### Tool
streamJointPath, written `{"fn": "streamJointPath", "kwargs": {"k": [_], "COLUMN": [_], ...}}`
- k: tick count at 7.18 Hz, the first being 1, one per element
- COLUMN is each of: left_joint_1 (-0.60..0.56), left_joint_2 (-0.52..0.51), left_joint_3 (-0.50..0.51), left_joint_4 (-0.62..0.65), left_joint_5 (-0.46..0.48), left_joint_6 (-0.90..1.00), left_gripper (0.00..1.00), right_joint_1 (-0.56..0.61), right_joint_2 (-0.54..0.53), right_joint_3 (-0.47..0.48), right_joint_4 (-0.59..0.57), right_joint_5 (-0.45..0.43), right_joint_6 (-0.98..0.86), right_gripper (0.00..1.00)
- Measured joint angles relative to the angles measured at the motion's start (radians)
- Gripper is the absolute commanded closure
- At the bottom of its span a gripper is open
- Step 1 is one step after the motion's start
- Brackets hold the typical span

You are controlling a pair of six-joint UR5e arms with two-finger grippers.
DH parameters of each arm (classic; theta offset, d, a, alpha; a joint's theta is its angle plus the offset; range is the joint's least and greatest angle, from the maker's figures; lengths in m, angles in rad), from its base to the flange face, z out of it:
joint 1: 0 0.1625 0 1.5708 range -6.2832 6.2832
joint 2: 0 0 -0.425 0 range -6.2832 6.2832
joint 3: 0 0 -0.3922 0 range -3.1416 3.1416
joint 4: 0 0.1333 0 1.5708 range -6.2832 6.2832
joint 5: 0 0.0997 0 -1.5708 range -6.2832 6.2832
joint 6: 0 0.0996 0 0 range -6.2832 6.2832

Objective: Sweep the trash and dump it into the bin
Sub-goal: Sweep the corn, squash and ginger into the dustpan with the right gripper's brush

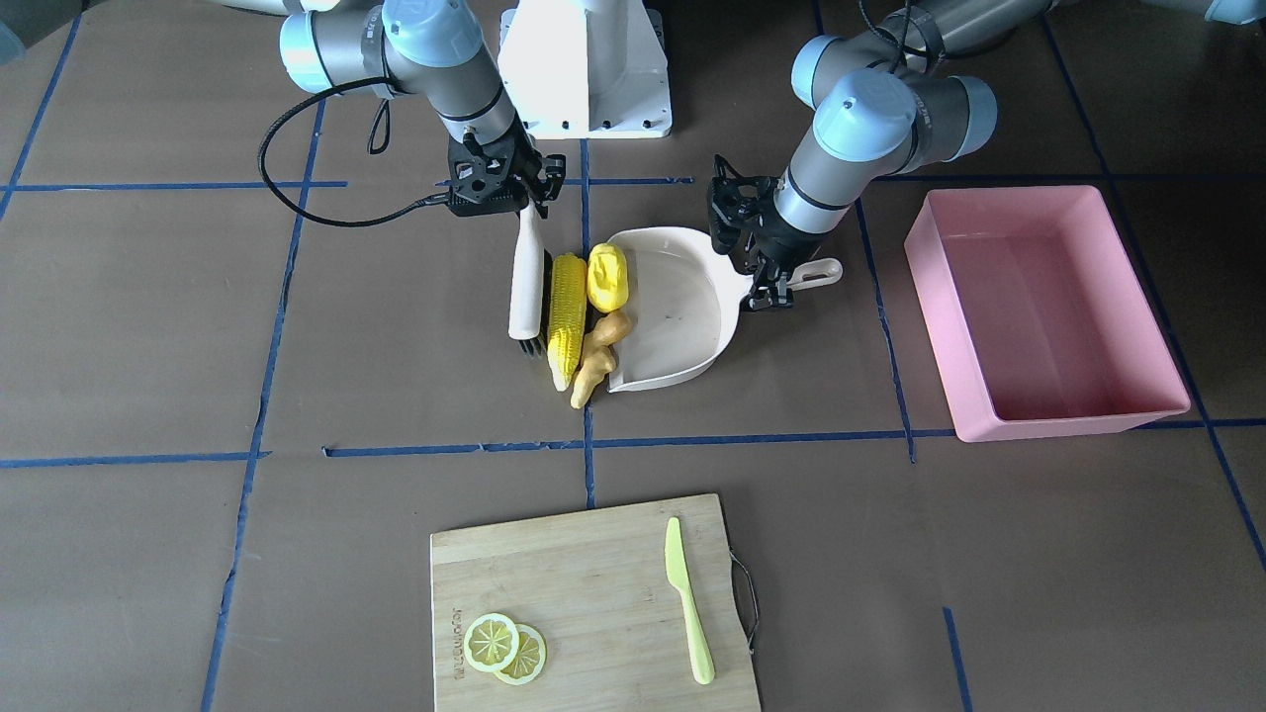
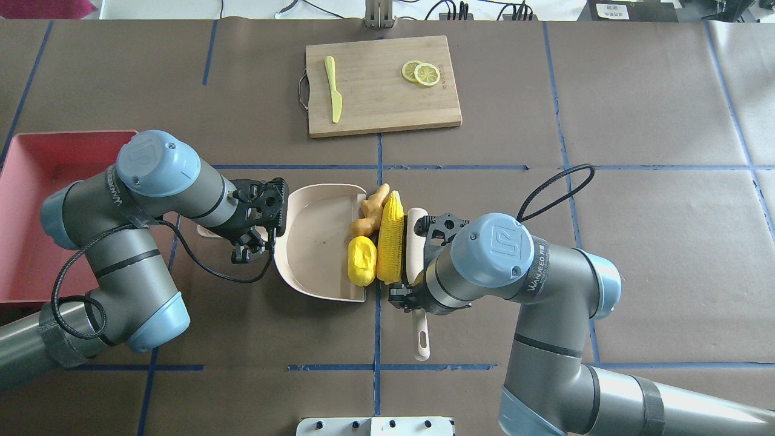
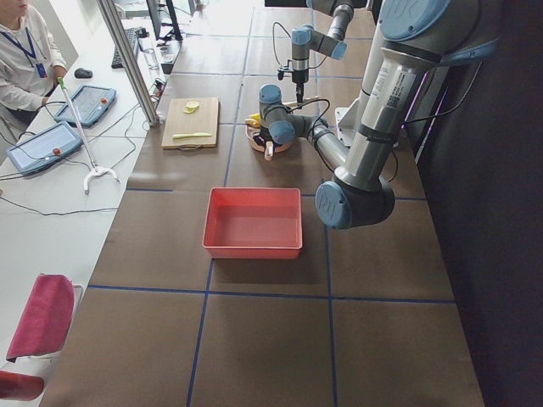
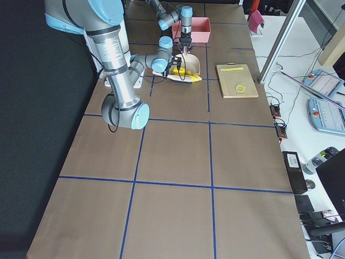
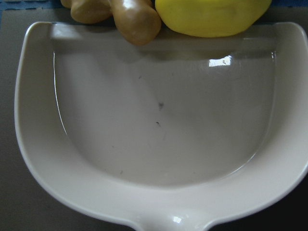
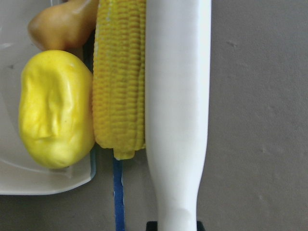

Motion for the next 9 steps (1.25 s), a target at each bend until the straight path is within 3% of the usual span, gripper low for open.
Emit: {"fn": "streamJointPath", "kwargs": {"k": [9], "left_joint_1": [0.0], "left_joint_2": [0.001], "left_joint_3": [0.003], "left_joint_4": [0.0], "left_joint_5": [0.001], "left_joint_6": [-0.001], "left_gripper": [1.0], "right_joint_1": [-0.013], "right_joint_2": [0.151], "right_joint_3": [-0.116], "right_joint_4": [0.006], "right_joint_5": [-0.002], "right_joint_6": [-0.002], "right_gripper": [1.0]}}
